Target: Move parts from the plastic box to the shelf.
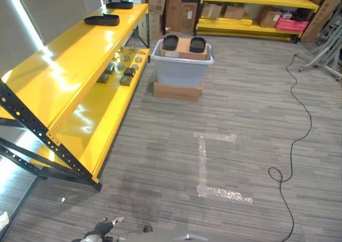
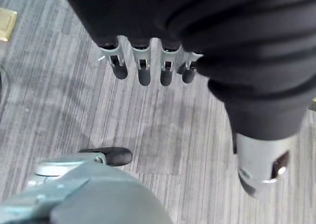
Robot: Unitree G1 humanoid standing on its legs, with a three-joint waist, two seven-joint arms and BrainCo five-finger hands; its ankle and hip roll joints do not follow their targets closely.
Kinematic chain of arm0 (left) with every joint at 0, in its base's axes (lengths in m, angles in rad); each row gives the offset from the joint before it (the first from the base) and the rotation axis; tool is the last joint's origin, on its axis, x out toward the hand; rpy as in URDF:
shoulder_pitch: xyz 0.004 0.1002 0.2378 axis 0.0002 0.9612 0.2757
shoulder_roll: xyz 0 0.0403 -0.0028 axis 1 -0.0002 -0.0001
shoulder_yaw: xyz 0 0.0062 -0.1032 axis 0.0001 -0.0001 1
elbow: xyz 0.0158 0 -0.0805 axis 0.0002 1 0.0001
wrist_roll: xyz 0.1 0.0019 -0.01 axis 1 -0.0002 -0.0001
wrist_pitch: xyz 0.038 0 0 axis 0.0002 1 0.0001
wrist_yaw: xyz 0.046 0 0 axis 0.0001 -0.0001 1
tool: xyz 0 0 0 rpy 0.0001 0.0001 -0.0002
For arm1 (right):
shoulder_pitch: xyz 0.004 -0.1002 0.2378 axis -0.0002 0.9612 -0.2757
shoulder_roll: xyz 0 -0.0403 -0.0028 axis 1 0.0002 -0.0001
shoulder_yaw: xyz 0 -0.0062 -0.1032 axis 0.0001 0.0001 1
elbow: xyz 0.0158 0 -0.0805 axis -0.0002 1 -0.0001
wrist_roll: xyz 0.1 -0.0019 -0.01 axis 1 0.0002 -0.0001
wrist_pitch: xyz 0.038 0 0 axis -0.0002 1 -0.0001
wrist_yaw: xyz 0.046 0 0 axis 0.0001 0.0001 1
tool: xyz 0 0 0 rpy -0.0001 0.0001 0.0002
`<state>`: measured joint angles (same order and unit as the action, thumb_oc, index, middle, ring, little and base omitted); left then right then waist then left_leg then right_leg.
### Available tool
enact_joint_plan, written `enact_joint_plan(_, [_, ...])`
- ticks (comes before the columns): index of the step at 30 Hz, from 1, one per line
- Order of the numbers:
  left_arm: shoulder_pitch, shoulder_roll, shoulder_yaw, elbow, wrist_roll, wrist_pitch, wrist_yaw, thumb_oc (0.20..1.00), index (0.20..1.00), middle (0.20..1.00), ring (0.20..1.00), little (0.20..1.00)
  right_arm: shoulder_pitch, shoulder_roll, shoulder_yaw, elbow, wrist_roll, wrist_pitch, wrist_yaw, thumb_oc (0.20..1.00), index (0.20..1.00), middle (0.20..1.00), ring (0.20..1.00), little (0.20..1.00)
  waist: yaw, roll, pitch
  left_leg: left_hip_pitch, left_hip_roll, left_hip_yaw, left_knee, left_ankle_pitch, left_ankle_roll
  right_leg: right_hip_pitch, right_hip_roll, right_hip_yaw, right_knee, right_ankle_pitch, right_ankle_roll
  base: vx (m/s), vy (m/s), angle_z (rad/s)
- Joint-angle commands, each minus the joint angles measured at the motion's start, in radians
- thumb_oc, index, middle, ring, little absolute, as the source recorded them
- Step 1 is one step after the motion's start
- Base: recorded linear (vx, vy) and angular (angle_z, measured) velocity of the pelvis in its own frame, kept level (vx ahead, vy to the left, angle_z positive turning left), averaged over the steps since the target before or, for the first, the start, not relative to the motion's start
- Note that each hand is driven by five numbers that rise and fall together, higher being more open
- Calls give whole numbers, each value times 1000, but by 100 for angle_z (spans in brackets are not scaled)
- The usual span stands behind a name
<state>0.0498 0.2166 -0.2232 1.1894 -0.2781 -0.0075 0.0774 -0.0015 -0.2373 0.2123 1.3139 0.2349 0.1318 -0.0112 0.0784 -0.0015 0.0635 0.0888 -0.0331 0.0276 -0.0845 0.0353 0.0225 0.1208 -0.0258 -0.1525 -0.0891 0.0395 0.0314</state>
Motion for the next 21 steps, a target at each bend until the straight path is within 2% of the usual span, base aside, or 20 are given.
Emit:
enact_joint_plan(1, [-62,-17,8,68,16,18,49,1000,1000,1000,1000,1000,-18,-5,-15,77,67,44,-28,1000,1000,1000,1000,1000,19,-1,-9,6,-2,61,15,-93,-6,-23,-37,-35,2,-29,81,0,0,0])
enact_joint_plan(4, [-64,-20,14,77,-1,69,77,1000,1000,1000,1000,1000,-18,-6,-31,91,58,78,-52,1000,1000,1000,1000,1000,17,0,-12,10,-2,63,14,-93,-6,-20,-36,-33,2,-29,81,0,0,0])
enact_joint_plan(6, [-64,-23,17,89,-7,68,73,1000,1000,1000,1000,1000,-22,-8,-38,103,56,110,-88,1000,1000,1000,1000,1000,18,-1,-14,12,-2,63,14,-94,-5,-18,-36,-33,2,-30,80,0,0,0])
enact_joint_plan(12, [-65,-31,4,95,5,75,84,1000,1000,1000,1000,1000,-29,-5,-39,120,34,138,-151,1000,1000,1000,1000,1000,21,0,-17,19,-5,60,11,-95,-3,-14,-37,-29,2,-30,80,0,0,0])
enact_joint_plan(21, [-61,-32,-22,89,60,91,79,1000,1000,1000,1000,1000,-34,-2,-31,128,16,128,-169,1000,1000,1000,1000,1000,24,3,-19,16,-10,55,17,-99,1,-16,-42,-22,2,-26,83,7,16,0])
